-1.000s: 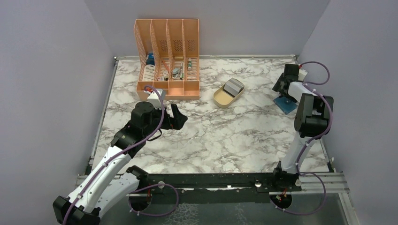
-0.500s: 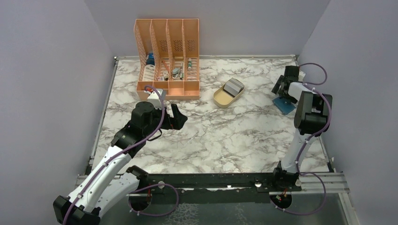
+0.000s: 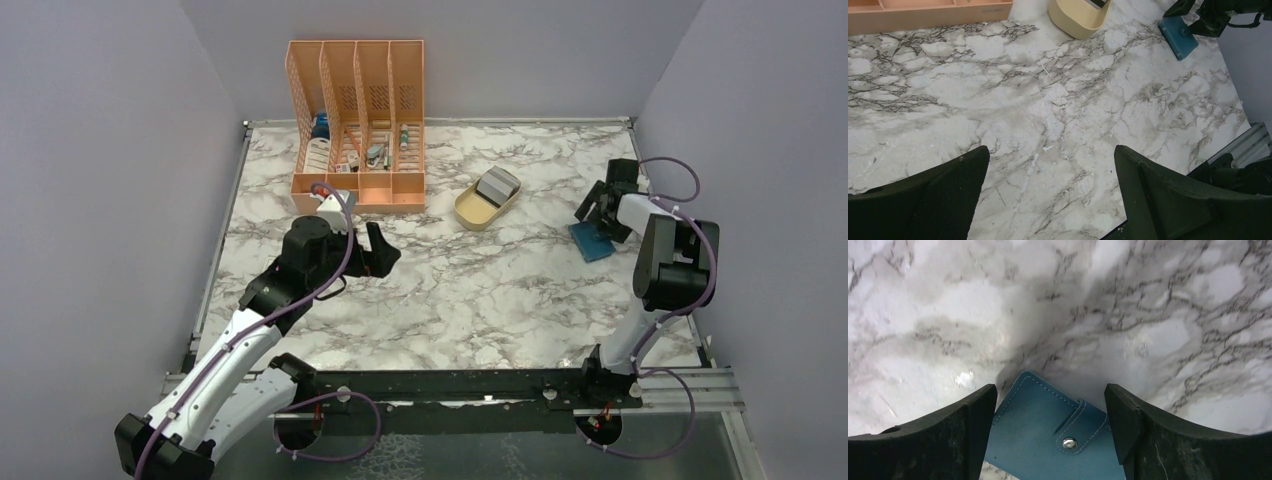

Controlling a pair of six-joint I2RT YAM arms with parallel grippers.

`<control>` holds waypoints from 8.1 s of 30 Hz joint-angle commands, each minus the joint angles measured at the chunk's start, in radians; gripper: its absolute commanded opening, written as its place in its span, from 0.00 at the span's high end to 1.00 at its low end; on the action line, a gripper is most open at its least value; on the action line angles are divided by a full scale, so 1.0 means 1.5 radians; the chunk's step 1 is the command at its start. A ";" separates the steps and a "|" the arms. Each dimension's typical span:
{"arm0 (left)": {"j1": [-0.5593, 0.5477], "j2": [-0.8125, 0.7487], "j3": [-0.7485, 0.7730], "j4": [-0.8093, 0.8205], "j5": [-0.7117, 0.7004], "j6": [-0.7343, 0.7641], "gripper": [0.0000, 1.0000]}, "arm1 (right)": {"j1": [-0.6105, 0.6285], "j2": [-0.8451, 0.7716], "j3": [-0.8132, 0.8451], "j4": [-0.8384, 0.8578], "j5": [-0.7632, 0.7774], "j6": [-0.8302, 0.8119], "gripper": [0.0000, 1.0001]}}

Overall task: Put the credit cards into the card holder
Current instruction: Move the card holder to the center of the board, then open the card holder at the center of the board.

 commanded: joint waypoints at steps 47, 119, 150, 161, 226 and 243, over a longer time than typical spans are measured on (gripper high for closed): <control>0.001 0.120 -0.042 0.062 0.174 -0.069 0.25 | 0.455 -0.211 -0.220 0.000 -0.192 0.137 0.41; -0.005 0.650 -0.107 0.582 0.262 -0.329 1.00 | 0.721 -0.021 0.008 -0.165 0.072 0.140 0.69; -0.005 0.592 -0.102 0.501 0.238 -0.303 0.83 | 0.722 -0.191 -0.069 -0.092 0.081 0.144 0.99; -0.005 0.416 0.032 0.156 0.066 -0.179 0.41 | 0.722 -0.324 -0.106 -0.021 -0.003 0.176 0.99; -0.005 0.403 -0.052 0.235 0.178 -0.181 0.36 | 0.705 -0.378 -0.187 -0.004 0.084 0.166 0.99; -0.008 0.456 -0.065 0.294 0.217 -0.198 0.42 | 0.636 -0.410 -0.239 -0.002 0.054 0.170 0.99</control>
